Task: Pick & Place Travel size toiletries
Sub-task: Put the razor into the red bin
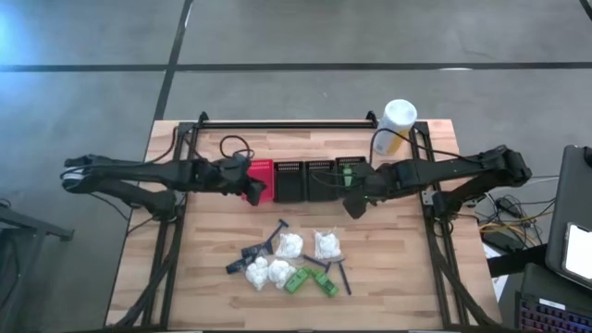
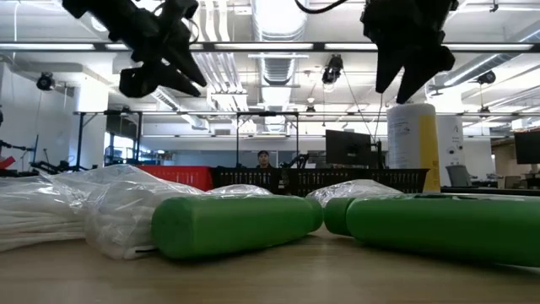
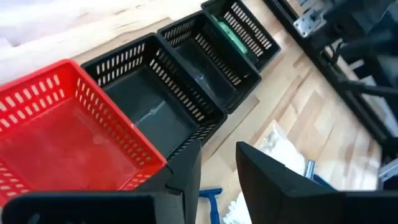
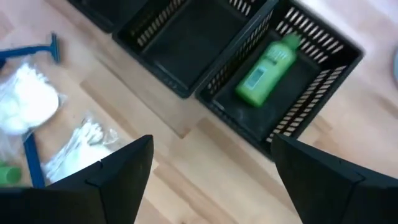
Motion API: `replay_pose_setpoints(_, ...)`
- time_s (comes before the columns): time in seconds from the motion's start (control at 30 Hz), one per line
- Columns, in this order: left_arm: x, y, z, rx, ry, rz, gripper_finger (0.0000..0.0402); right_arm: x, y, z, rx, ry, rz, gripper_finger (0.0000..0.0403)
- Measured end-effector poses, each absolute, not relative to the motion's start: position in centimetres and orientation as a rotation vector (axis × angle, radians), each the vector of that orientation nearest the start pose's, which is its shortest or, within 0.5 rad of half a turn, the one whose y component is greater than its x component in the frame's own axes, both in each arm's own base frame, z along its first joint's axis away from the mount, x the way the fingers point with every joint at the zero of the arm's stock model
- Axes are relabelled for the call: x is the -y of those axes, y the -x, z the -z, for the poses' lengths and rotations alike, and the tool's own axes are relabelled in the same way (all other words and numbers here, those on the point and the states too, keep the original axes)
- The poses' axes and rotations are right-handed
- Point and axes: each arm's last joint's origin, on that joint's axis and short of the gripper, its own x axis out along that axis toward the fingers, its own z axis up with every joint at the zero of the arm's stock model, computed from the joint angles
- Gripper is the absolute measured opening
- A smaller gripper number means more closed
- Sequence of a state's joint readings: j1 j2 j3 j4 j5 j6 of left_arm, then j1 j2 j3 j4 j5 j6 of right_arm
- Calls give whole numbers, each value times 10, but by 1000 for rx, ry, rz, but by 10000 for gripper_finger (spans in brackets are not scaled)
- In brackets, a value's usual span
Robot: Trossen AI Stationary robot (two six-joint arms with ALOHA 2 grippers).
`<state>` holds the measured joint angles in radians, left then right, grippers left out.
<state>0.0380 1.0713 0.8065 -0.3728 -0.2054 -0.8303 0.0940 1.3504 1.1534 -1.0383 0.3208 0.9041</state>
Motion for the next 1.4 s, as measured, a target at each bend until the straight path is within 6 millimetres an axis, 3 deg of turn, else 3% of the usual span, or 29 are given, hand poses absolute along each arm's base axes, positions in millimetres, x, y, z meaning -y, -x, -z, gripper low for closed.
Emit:
replay_pose_setpoints(0.3,0,-242,-268,-621,637,-486,106,-11,-223,-286,-1010,-524,751,290)
replay_pose_setpoints(0.7,42,-264,-228,-847,383,-330,106,-11,-190,-271,-1000,-590,775,267)
replay_pose_setpoints(1.1,89,-286,-194,-948,232,-288,106,-26,-183,-271,-1024,-502,661,247)
replay_pose_setpoints(1.4,98,-302,-171,-1003,260,-349,106,-29,-183,-271,-1036,-456,631,239)
